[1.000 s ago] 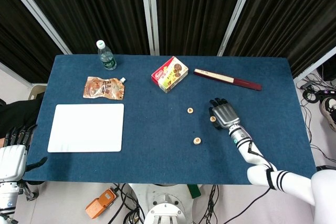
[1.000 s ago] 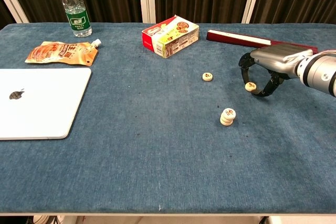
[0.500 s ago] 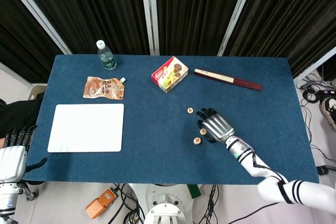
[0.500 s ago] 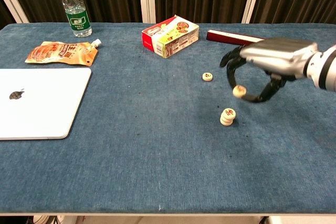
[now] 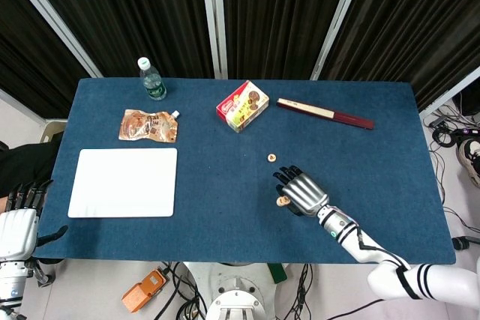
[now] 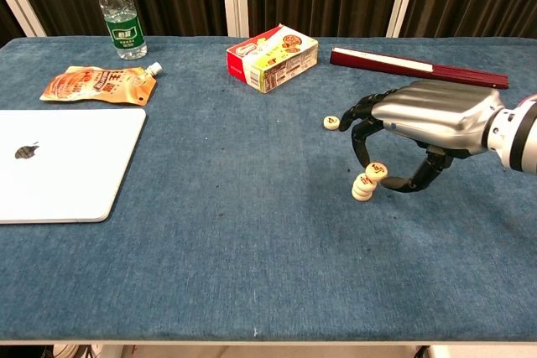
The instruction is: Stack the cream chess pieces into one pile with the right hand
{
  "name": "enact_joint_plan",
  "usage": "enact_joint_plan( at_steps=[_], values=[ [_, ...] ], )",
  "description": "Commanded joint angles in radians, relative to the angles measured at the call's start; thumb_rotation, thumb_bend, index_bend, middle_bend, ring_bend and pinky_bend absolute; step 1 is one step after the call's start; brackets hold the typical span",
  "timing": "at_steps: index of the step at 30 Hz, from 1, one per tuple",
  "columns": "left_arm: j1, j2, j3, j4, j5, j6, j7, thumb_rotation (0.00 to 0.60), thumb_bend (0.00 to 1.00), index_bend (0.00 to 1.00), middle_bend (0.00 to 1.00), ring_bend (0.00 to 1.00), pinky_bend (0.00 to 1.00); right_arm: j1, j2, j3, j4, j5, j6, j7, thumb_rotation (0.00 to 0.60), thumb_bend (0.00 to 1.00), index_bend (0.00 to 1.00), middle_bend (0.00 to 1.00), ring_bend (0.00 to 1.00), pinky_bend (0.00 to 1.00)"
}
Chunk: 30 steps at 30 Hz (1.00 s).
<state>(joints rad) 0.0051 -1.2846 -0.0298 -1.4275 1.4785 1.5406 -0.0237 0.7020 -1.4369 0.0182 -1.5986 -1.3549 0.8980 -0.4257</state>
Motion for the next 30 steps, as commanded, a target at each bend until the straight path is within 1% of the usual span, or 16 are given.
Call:
enact_joint_plan(
  at_steps=[1, 10, 21, 30],
  values=[
    [0.0, -0.001, 0.0, 0.002, -0.001, 0.0, -0.002, 0.6, 0.0, 0.12, 0.12, 0.1, 0.01, 0.003, -0.006, 0.001, 0.002, 0.004, -0.004, -0.011, 0.6, 0.51, 0.54, 0.23, 0.17, 0.21],
    [0.002, -0.003, 0.0, 0.008, -0.002, 0.0, -0.007, 0.6, 0.0, 0.12, 0.12, 0.1, 0.01, 0.011, -0.024, 0.006, 0.008, 0.026, -0.014, -0.033, 0.6, 0.51, 0.53, 0.23, 0.17, 0.21],
    [0.001, -0.004, 0.0, 0.009, 0.0, -0.001, -0.007, 0.6, 0.0, 0.12, 0.12, 0.1, 0.01, 0.009, -0.025, 0.002, 0.012, 0.03, -0.012, -0.036, 0.6, 0.51, 0.51, 0.23, 0.17, 0.21],
    [-0.001, -0.005, -0.001, 0.009, -0.002, -0.005, -0.005, 0.6, 0.0, 0.12, 0.12, 0.1, 0.01, 0.007, -0.024, -0.009, 0.005, 0.023, -0.01, -0.05, 0.6, 0.51, 0.44, 0.23, 0.17, 0.21]
  ],
)
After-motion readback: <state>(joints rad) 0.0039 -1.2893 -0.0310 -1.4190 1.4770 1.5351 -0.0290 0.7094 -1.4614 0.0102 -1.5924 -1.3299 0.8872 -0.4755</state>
